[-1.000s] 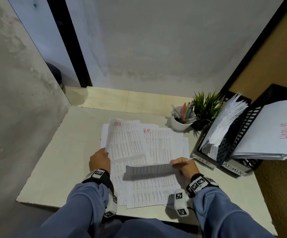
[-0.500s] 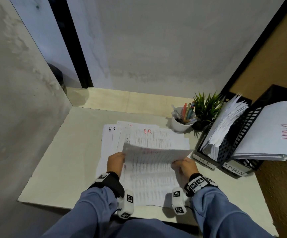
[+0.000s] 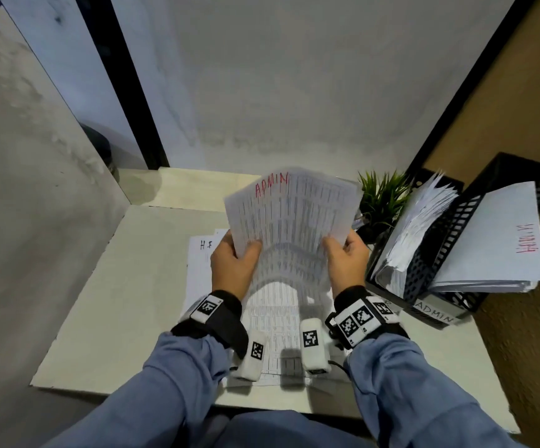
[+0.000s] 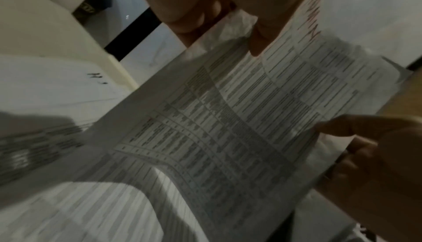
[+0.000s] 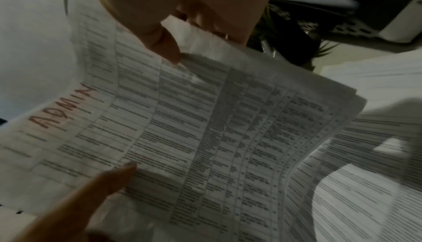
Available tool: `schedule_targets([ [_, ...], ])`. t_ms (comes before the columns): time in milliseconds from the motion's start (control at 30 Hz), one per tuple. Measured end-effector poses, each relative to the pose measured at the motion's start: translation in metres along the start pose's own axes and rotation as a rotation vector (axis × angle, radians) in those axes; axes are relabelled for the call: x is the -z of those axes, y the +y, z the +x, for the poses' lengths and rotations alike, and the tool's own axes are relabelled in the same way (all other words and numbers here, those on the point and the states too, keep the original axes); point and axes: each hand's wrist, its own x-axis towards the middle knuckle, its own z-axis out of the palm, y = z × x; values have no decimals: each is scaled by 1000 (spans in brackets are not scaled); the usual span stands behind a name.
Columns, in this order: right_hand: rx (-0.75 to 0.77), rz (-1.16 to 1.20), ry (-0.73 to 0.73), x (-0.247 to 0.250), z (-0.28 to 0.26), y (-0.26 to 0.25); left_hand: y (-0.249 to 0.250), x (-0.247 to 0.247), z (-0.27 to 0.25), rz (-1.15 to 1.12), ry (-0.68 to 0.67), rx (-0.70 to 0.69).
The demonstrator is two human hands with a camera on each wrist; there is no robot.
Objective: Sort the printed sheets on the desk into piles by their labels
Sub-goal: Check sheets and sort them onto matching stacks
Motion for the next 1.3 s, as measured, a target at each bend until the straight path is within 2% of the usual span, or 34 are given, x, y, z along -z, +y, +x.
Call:
schedule_targets([
  [100, -69, -71, 58, 3, -9, 20, -13, 0, -5, 142, -98, 92],
  [200, -278, -171, -71, 12, -25, 51, -33, 5, -16, 291, -258, 163],
  [267, -329, -201, -97, 20, -26, 56, -32, 5, -20, 301, -338, 163],
  [367, -254, -200, -91, 36, -13, 33, -4, -1, -16, 313, -445, 97],
  [500, -10, -171, -32, 76, 15, -19, 59, -27, -14, 286, -532, -37],
  [600, 167, -194, 113, 122, 36, -51, 103, -57, -19, 235, -597, -148],
  [667, 212, -211, 303, 159, 51, -64, 130, -81, -27, 207, -622, -240],
  [733, 177, -258, 536, 198, 66, -67, 150, -107, -38, 188, -610, -335],
  [800, 42, -397, 689, 230, 78, -60, 167, -133, -50, 239, -575, -466],
  [867, -209, -544, 665, 249, 83, -51, 176, -159, -61, 300, -545, -618],
  [933, -392, -524, 598, 256, 81, -44, 174, -188, -67, 358, -575, -660],
  [967, -426, -456, 582, 255, 80, -42, 171, -202, -70, 399, -591, -654],
  [1033, -416, -326, 550, 255, 78, -36, 165, -227, -76, 504, -621, -650],
  [1100, -354, -302, 506, 255, 77, -29, 158, -247, -81, 584, -633, -638],
  [1300, -135, -466, 429, 248, 77, -41, 134, -280, -89, 735, -697, -571],
])
